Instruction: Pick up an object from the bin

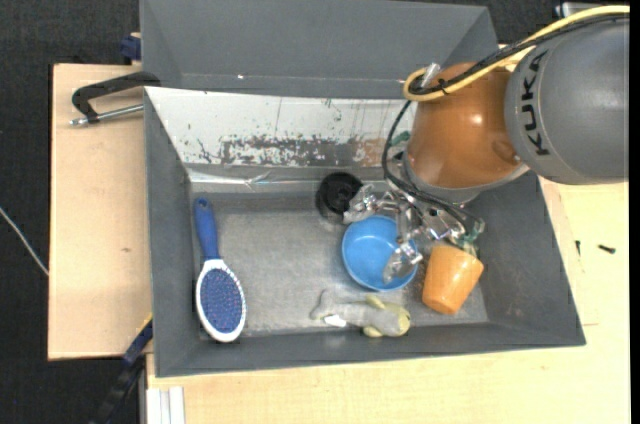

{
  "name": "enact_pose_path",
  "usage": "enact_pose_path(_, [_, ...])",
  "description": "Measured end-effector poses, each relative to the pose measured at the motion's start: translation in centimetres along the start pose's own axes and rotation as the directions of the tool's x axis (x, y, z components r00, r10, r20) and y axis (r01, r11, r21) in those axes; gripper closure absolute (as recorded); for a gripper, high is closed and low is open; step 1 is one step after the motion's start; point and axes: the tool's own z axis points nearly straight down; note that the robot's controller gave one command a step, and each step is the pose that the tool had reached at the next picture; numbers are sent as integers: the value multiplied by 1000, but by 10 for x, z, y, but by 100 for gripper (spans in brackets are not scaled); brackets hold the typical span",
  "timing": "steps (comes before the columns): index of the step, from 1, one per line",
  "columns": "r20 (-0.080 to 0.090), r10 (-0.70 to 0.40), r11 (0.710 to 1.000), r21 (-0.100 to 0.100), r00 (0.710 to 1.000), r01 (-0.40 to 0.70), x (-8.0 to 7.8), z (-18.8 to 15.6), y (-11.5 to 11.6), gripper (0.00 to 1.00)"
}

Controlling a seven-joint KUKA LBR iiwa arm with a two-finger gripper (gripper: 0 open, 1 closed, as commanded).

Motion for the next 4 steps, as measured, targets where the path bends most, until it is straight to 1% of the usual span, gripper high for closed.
enact_pose_path(1, [11, -342, 940, 11, 940, 342, 0, 24, 7, 0])
enact_pose_path(2, [0, -340, 941, 0, 941, 340, -2, 22, 7, 0])
enact_pose_path(3, [5, -340, 940, 8, 940, 340, -5, 18, 5, 100])
enact_pose_path(4, [3, -338, 941, 4, 941, 338, -8, -32, 4, 100])
